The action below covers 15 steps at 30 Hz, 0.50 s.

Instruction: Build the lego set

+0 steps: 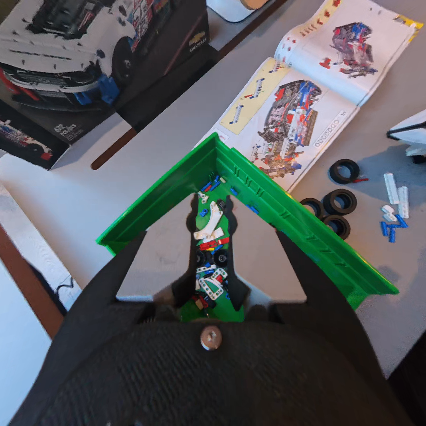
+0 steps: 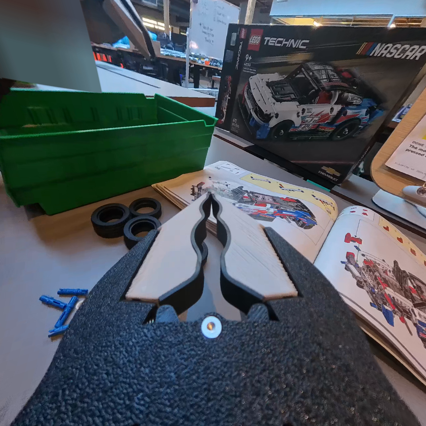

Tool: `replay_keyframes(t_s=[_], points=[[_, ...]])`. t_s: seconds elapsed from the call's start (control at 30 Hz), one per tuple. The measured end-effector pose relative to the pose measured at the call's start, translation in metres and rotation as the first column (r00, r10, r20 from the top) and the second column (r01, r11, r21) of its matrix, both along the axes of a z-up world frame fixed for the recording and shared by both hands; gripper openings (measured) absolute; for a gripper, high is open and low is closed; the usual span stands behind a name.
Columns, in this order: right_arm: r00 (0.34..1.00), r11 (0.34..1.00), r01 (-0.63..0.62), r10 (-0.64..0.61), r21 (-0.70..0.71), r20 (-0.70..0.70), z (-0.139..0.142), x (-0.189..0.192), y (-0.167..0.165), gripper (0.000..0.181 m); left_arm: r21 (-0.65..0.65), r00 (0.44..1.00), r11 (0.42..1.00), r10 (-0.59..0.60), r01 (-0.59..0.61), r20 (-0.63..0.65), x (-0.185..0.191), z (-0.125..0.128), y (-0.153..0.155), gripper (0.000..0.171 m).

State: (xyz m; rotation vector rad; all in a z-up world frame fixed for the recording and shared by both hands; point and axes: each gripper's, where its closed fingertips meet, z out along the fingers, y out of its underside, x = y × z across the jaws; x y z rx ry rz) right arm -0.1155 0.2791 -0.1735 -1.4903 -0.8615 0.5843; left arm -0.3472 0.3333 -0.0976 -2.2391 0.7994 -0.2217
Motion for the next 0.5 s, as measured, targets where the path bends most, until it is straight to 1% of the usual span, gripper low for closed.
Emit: replay_keyframes(t_s=[0.03,0.1,0.2,0.27,0.37,0.43,0.5], points=[[1.000,1.000,-0.003,0.003,-0.005,-0.022,0.002,0.000,0.001,0.000,0.014,1.000,1.000,0.021,-0.021,-0.011,-0.002,0.001,0.002,0.021],[0.998,0.999,-0.017,0.015,-0.028,-0.067,0.005,-0.001,0.004,0.000,0.017,1.000,1.000,0.006,-0.006,0.003,0.004,0.001,-0.002,0.019],[0.994,0.999,-0.031,0.027,-0.040,-0.101,0.008,-0.001,0.004,0.000,0.013,0.996,0.999,0.052,-0.051,-0.074,-0.009,-0.010,-0.005,0.019],[0.993,0.998,-0.046,0.042,-0.036,-0.112,0.010,-0.001,0.002,0.000,-0.040,0.995,0.998,0.045,-0.049,-0.087,-0.014,-0.022,-0.007,0.020],[0.991,0.996,-0.079,0.075,-0.035,-0.111,0.010,-0.002,-0.003,0.000,-0.053,0.993,0.995,0.083,-0.087,-0.078,-0.018,-0.026,0.004,0.021],[0.990,0.995,-0.089,0.085,-0.034,-0.108,0.009,-0.003,-0.004,0.000,-0.063,0.996,0.996,0.065,-0.068,-0.059,-0.009,-0.028,0.007,0.021],[0.990,0.995,-0.097,0.093,-0.033,-0.104,0.009,-0.003,-0.006,0.000,-0.089,0.996,0.995,0.036,-0.043,-0.080,-0.002,-0.037,0.006,0.022]])
